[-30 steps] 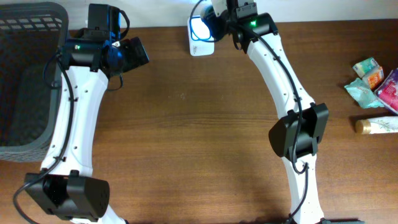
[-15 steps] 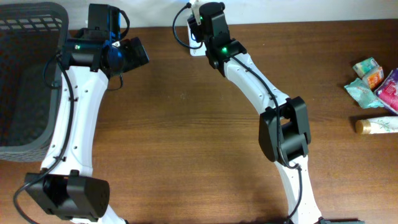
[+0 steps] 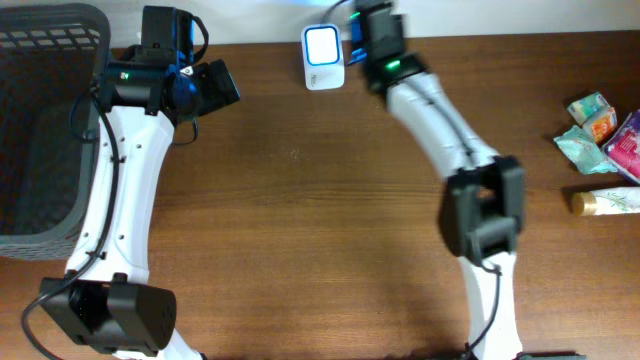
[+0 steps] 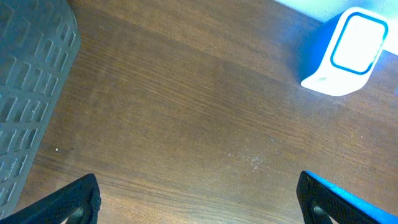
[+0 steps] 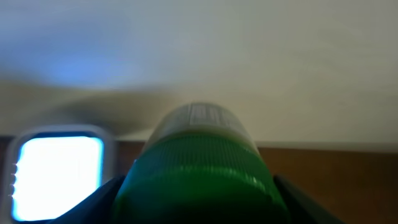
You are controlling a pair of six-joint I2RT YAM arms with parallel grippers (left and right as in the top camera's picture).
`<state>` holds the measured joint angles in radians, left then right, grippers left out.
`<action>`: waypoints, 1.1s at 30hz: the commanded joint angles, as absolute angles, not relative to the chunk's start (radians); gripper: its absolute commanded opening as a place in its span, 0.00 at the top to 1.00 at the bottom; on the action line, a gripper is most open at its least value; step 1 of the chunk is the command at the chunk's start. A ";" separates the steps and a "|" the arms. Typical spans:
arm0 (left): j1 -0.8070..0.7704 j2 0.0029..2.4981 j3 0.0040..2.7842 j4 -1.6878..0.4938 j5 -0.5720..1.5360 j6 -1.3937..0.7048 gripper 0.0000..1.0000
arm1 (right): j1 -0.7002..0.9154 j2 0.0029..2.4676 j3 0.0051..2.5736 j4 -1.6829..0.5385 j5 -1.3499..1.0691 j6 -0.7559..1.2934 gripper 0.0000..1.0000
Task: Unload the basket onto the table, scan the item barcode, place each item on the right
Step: 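Carry the jar right and drop it on the pile at the right edge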
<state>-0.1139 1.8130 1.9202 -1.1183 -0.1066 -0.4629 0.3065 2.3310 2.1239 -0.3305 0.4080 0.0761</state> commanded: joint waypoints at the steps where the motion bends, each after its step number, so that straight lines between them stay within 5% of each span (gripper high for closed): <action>1: -0.115 1.819 1.917 -1.120 -0.117 -0.443 0.01 | 0.081 2.173 2.138 -0.517 0.373 0.347 0.39; 11: -0.115 1.819 1.917 -1.120 -0.117 -0.443 0.01 | -0.294 2.172 2.134 -0.955 0.149 0.380 0.40; 22: -0.115 1.819 1.917 -1.120 -0.117 -0.443 0.01 | -0.399 2.333 2.131 -0.899 0.157 0.402 0.34; 26: -0.115 1.819 1.917 -1.120 -0.117 -0.443 0.01 | -0.420 2.365 2.131 -0.901 0.160 0.399 0.27; 29: -0.115 1.819 1.917 -1.120 -0.117 -0.443 0.01 | -0.430 2.362 2.142 -0.894 0.160 0.398 0.01; 33: -0.115 1.819 1.917 -1.120 -0.117 -0.443 0.01 | -0.431 2.305 2.147 -0.937 0.130 0.370 0.01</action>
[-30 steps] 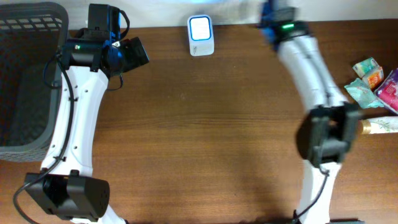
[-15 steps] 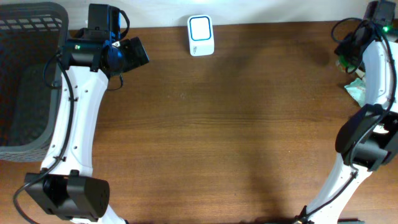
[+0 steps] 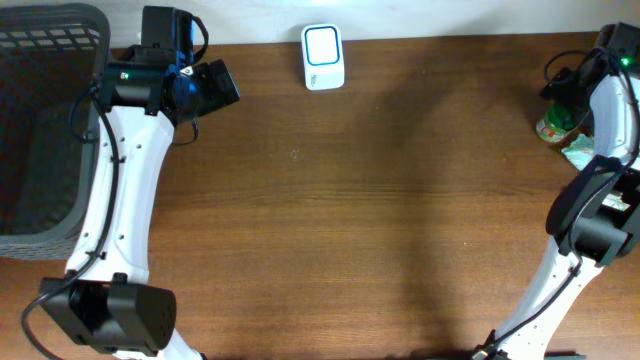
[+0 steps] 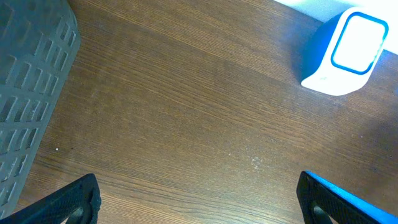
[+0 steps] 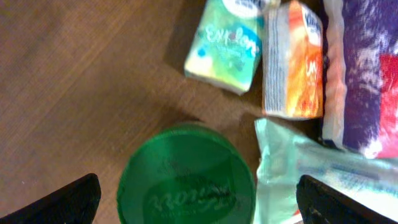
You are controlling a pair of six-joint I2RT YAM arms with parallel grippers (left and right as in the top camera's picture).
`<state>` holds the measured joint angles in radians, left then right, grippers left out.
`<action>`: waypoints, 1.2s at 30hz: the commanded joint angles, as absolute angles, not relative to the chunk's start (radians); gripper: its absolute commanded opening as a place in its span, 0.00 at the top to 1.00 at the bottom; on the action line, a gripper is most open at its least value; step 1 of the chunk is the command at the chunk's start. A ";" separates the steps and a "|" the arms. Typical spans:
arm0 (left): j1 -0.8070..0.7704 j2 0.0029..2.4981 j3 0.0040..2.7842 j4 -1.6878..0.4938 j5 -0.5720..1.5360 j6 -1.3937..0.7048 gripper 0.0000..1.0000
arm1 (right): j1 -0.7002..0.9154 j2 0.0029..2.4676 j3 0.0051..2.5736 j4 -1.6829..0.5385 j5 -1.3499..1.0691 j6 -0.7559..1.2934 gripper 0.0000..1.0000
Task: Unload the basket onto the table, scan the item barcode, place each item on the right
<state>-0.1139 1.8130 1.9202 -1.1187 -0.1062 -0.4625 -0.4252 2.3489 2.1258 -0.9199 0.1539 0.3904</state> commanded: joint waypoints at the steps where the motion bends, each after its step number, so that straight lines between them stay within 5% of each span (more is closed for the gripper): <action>1: -0.115 1.819 1.917 -1.120 -0.117 -0.443 0.01 | -0.431 2.267 2.147 -0.949 0.130 0.371 0.01; 13: -0.115 1.819 1.917 -1.120 -0.117 -0.443 0.01 | -0.274 1.663 2.144 -1.454 0.037 0.269 0.01; 25: -0.115 1.819 1.917 -1.120 -0.117 -0.443 0.01 | -0.044 0.981 1.371 -1.316 0.010 0.270 0.01; 36: -0.115 1.819 1.917 -1.120 -0.117 -0.443 0.01 | -0.044 0.720 1.295 -1.470 -0.004 0.269 0.01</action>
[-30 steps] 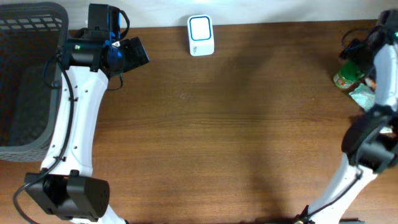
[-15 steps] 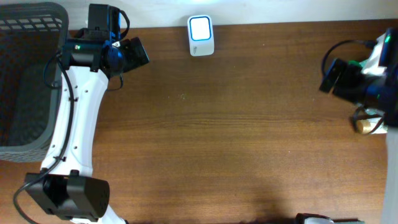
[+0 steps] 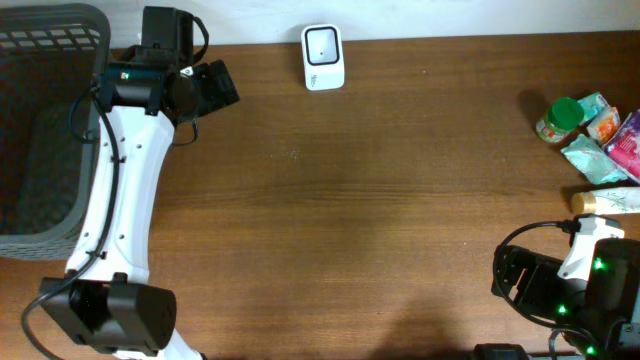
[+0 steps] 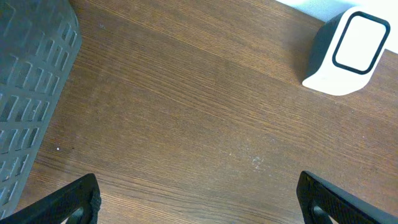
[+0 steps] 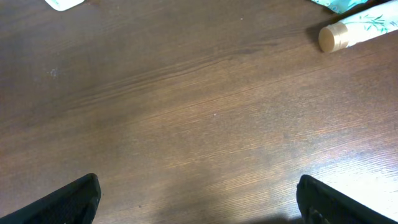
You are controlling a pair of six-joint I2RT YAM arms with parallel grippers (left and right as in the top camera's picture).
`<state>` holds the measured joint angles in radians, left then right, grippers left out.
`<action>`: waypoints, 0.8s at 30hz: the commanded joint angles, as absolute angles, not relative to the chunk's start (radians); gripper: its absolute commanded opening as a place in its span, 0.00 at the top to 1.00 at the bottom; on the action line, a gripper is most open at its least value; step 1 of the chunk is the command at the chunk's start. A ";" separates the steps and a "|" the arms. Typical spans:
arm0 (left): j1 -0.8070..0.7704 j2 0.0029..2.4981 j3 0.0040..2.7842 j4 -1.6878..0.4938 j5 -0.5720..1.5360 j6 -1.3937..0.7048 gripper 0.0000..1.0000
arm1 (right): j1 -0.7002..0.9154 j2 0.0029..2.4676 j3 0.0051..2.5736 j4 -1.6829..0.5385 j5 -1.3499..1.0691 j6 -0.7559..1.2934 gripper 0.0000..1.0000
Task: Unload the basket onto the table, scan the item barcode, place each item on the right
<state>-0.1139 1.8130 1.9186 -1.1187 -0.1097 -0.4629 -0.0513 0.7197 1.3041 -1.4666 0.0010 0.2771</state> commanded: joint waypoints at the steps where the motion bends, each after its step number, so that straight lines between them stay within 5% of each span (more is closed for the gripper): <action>1: -0.115 1.819 1.917 -1.120 -0.117 -0.443 0.01 | -0.044 0.720 1.295 -1.470 -0.004 0.270 0.02; 10: -0.115 1.819 1.917 -1.120 -0.117 -0.443 0.01 | -0.044 0.705 1.171 -1.422 0.010 0.240 0.01; 24: -0.115 1.819 1.917 -1.120 -0.117 -0.443 0.01 | -0.046 0.170 0.303 -0.514 -0.178 0.091 0.01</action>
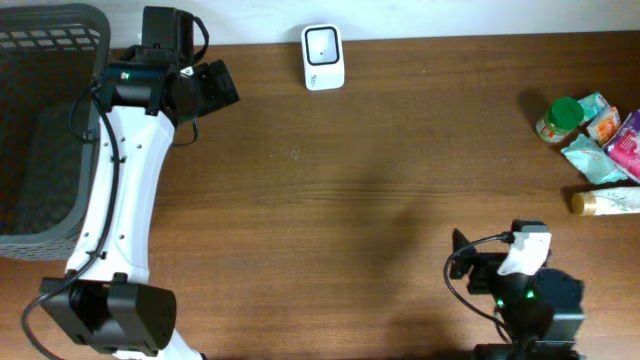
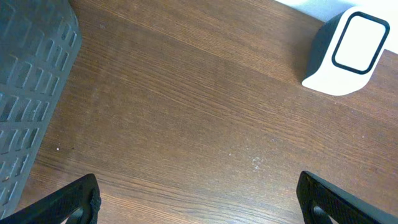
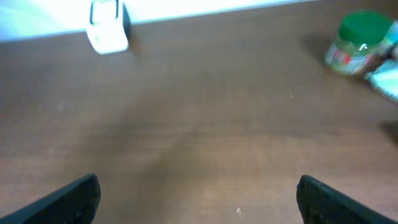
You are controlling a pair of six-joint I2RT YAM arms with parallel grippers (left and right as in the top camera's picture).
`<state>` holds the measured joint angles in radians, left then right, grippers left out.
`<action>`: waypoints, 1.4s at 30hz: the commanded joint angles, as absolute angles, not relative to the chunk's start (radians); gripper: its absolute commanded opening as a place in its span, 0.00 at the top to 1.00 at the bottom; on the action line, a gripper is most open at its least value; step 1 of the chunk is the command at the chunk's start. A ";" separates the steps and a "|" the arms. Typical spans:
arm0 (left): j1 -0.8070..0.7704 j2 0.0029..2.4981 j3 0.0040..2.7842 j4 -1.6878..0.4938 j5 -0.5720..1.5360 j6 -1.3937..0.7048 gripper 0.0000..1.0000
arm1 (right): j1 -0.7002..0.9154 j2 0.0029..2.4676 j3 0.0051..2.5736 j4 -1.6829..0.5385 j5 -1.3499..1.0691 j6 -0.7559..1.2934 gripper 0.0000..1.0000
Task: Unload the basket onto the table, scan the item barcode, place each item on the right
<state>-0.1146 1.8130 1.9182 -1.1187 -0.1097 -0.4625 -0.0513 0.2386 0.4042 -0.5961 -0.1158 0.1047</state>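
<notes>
The white barcode scanner [image 1: 323,58] stands at the table's back edge with a dark screen; it also shows as the scanner [image 2: 345,53] and, small and far, the scanner [image 3: 107,34]. A green-lidded jar [image 1: 558,118] stands upright at the far right beside the packets, seen blurred as the jar [image 3: 357,42]. My left gripper [image 1: 215,85] hovers left of the scanner, open and empty [image 2: 199,202]. My right gripper [image 1: 468,265] is low near the front right, open and empty [image 3: 199,199], far from both jar and scanner.
A dark grey basket [image 1: 40,120] fills the left end, its wall [image 2: 28,93] close to my left gripper. At the right edge lie tissue packs [image 1: 592,110], a purple packet [image 1: 628,145] and a gold-capped tube [image 1: 605,201].
My right arm has shifted left along the front edge and tilted up; its camera looked down at the wood by the tube, and now looks across the table. The left arm has not moved.
My right gripper held the green-lidded jar beside the scanner, whose screen glowed blue. Then the jar stood by the packets at the far right with the gripper open above it. Later the arm was back at the front right and the scanner screen was dark, as now.
</notes>
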 commanded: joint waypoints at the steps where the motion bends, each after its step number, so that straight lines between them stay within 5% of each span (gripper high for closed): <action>1: -0.115 1.819 1.917 -1.120 -0.117 -0.443 0.01 | -0.046 0.143 0.266 -0.479 -0.208 0.054 0.01; 12: -0.115 1.819 1.917 -1.120 -0.117 -0.443 0.01 | -0.044 0.003 0.082 -0.228 -0.250 -0.178 0.01; 20: -0.115 1.819 1.917 -1.120 -0.117 -0.443 0.01 | 0.010 0.003 0.006 -0.046 -0.052 -0.044 0.01; 42: -0.115 1.819 1.917 -1.120 -0.117 -0.443 0.01 | 0.044 0.003 0.006 -0.081 -0.003 0.035 0.01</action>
